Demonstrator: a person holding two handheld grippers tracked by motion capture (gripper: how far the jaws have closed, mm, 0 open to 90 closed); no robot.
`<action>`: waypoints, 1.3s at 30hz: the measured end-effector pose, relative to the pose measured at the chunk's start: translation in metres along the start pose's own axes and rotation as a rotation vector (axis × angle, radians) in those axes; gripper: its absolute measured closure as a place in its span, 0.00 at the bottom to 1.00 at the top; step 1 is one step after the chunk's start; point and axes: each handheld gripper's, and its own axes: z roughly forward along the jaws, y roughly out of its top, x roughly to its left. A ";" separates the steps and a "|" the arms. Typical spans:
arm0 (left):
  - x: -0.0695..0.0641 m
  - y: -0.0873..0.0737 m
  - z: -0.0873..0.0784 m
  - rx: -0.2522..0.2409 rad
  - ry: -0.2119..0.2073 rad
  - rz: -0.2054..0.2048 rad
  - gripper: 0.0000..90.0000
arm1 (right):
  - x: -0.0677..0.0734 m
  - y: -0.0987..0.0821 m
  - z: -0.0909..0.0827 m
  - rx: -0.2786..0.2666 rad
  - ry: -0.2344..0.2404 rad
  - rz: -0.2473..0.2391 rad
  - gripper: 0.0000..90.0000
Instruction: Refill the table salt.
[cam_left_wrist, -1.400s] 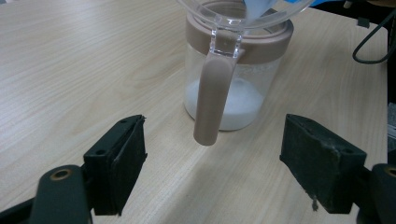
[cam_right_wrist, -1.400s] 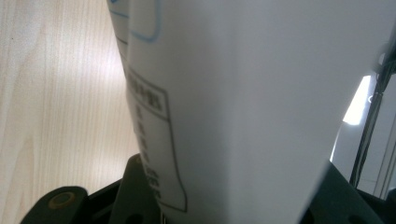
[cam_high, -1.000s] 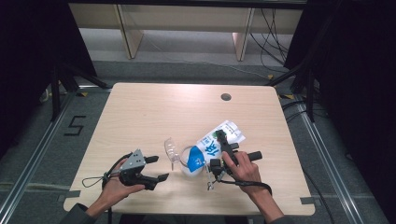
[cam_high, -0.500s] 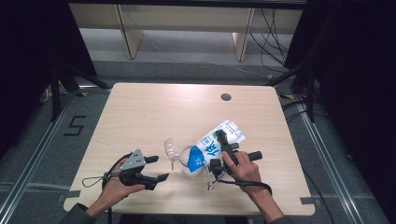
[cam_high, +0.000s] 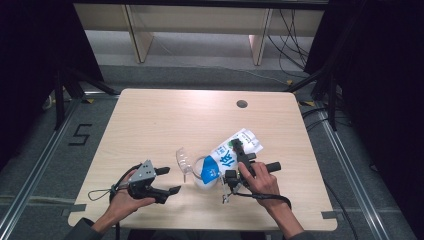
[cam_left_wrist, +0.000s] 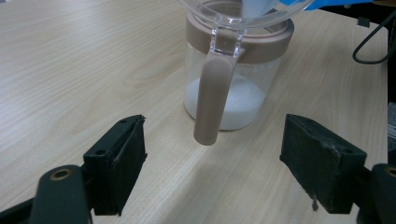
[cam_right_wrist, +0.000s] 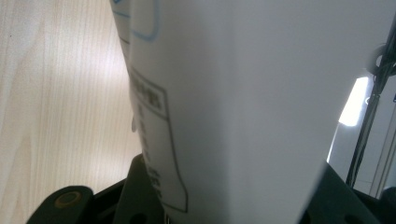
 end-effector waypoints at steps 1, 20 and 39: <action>0.000 0.000 0.000 -0.001 0.000 0.000 0.24 | -0.001 0.000 -0.001 0.009 0.007 -0.002 0.70; 0.000 0.000 0.000 0.001 0.000 0.002 0.24 | 0.000 0.000 0.000 0.003 0.002 -0.002 0.71; 0.000 0.000 0.000 0.000 0.003 0.001 0.23 | -0.001 0.000 0.000 0.005 -0.001 -0.005 0.71</action>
